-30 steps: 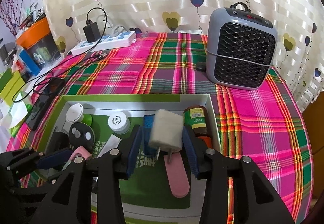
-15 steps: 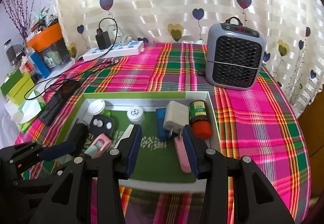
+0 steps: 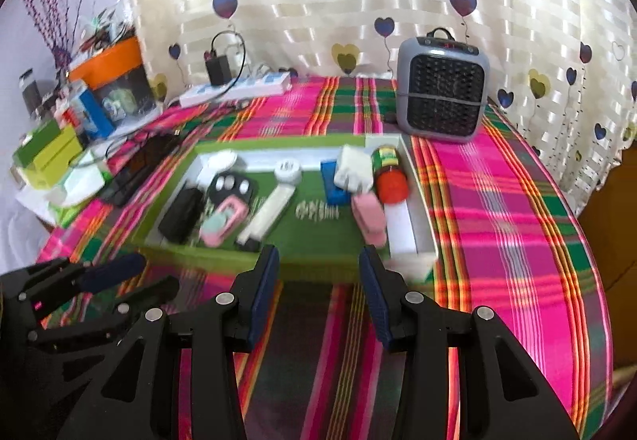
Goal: Organize rigid objects
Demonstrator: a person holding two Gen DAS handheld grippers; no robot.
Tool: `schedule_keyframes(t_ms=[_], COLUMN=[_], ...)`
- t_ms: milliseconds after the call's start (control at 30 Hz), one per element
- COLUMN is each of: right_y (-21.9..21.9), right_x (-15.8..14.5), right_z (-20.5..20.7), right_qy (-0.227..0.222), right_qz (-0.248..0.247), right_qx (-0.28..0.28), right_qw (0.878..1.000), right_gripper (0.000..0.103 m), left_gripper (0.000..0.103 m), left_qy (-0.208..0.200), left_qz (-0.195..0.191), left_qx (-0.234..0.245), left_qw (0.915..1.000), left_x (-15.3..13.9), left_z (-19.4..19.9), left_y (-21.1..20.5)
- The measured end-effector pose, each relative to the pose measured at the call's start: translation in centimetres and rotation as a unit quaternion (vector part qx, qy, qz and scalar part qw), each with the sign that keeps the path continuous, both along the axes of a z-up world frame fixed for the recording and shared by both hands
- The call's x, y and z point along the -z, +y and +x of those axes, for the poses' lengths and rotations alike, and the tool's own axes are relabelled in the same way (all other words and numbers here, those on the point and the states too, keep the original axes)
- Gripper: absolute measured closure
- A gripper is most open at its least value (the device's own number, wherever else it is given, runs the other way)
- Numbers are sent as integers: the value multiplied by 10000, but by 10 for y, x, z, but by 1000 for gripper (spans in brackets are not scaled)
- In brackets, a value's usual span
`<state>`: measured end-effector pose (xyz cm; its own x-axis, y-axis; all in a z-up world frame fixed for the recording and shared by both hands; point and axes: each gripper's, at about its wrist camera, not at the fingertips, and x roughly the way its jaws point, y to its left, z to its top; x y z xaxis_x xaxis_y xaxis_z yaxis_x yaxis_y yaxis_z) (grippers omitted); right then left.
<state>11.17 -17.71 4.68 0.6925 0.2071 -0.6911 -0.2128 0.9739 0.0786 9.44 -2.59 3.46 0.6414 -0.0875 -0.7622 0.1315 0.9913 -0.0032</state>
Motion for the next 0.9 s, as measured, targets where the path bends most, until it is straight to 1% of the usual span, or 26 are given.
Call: schedule_keyframes(t_ms=[167,300,333,367,433,533,633,733,900], right_y=[1,0,0,0,0,0,0,-2,-8], right_x=[10,18,20,22,26,30,34,37,42], right_z=[-21,-35,-39,-42,-47,-55,-61,-68,-75], right_qy=[165,266,302,337,371,421,460,479,482], right_qz=[-69,-10,-30,-69,-109,-144,-219,-269,-316], right_qx=[16,80,88,97,104,134,177,238,371], right_qw=[9998,9996,9995,9994,9992,9989,9985,9982,9976], right_gripper=[60,60,59,56,54,54,53,53,53], left_gripper=[67,67,67,67,67,67,67,66,66], left_qy=[152,253,280,318,268,241,195,126,31], left_qz=[103,30,26,36,61,61,149,57,81], left_qx=[-2,-38,-67,-80,-102,-126,-136,-172,-302], left_qw=[9998,9997,9996,9995,9996,9996,9996,9998,9995], left_x=[14,22,24,26,26,27,28,29,29], left_z=[-20,-32,-35,-37,-42,-47,-53,-57,-62], left_y=[-4,-3,-2,-2,-1,-1,-4,-4,-7])
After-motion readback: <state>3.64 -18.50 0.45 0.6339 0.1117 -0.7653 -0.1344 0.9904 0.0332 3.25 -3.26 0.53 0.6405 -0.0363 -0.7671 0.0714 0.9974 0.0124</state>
